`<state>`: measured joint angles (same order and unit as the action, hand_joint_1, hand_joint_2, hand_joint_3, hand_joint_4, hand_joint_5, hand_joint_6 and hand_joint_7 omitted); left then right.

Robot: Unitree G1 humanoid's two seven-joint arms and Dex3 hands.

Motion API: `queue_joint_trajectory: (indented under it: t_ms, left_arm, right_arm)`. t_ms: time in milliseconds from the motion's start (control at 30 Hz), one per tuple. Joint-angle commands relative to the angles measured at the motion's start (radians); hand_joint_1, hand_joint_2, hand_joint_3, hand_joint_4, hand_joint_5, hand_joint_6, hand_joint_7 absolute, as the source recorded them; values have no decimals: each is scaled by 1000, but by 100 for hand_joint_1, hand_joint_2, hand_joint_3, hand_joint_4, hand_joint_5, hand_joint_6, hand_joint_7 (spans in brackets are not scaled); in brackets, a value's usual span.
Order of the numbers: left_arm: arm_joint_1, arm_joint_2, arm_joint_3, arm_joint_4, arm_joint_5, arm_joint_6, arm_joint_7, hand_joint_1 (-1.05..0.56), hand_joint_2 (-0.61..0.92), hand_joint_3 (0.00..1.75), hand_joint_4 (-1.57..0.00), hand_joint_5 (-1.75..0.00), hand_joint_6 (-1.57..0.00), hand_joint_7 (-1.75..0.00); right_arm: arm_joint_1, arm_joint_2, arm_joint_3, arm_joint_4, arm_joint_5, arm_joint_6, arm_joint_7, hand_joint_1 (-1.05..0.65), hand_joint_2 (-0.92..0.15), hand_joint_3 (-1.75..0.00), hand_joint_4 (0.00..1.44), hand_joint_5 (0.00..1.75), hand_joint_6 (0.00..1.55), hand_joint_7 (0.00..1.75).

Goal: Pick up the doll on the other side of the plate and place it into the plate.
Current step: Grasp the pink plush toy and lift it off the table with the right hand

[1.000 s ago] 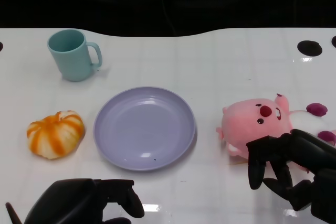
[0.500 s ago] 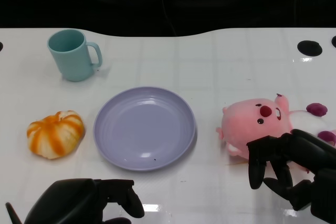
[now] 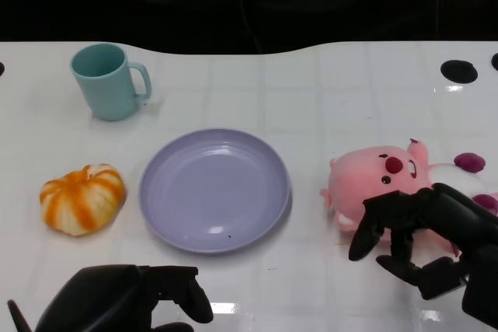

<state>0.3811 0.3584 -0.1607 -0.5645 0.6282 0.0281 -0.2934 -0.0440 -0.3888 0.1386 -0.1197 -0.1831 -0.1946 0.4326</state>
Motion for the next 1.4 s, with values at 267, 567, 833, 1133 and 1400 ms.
queue_joint_trajectory:
  t_ms: [267,567,833,1133,1400]
  left_arm:
    - [0,15,4,8,1,-10,5,-29,92,36,-64,-156,-75,-84]
    - [-11,10,0,16,1,-2,-2,-29,92,36,-64,-154,-74,-84]
    - [-17,9,-6,11,3,-2,0,-28,92,35,-65,-152,-75,-83]
    - [-13,9,-4,8,2,4,-2,-28,92,35,-65,-151,-75,-82]
    - [-8,12,-4,1,7,6,-3,-28,92,34,-65,-149,-76,-80]
  right_arm:
    - [-25,-32,-24,8,-69,-96,-70,-40,-89,-9,33,46,48,3]
    - [-71,-83,-44,4,-166,-113,-109,-63,-92,-3,2,39,26,0]
    - [-89,-108,-55,-84,-222,6,-72,-74,-88,0,0,23,15,0]
    - [-162,-135,-7,-121,-346,165,0,-78,-87,0,0,12,12,1]
    - [-252,-138,73,-13,-441,210,25,-80,-89,-1,0,7,9,0]
